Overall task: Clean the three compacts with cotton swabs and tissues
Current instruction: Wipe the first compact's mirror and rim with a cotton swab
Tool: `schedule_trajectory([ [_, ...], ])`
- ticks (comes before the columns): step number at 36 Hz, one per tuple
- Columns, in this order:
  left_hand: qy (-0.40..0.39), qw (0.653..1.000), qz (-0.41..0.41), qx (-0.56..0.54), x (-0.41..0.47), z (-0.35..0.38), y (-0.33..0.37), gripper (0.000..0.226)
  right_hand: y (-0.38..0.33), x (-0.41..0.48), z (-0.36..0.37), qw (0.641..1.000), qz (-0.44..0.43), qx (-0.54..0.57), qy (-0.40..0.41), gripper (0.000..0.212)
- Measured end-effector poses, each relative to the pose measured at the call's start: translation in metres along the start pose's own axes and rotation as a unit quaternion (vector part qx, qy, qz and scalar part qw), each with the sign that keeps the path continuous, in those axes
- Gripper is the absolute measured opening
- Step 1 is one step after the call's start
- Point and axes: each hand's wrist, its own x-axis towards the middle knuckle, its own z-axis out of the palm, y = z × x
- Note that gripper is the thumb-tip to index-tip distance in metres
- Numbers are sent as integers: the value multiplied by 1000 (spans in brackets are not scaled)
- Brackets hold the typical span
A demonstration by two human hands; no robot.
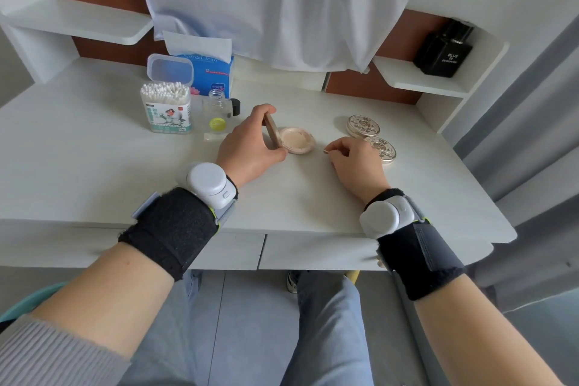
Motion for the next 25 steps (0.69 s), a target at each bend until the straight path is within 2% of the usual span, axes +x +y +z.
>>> schedule_trajectory([
  [5,-1,1000,3,-2,0,0,0,71,0,1,-1,999,8,38,-9,17],
  [8,3,1000,9,-5,0,0,-1,71,-1,-1,0,1000,-3,14,-4,17],
  [13,13,1000,16,-16,0,1,-2,71,-4,-6,1,996,-20,59,-56,14],
  [17,18,1000,18,-17,1,2,-2,71,-2,-4,1,998,-22,49,-19,14],
  [21,22,999,21,-17,1,3,-4,70,-4,-8,3,995,-55,48,-74,13],
  [25,21,999,20,-14,1,3,-4,70,-3,-6,5,997,-53,48,-40,11],
])
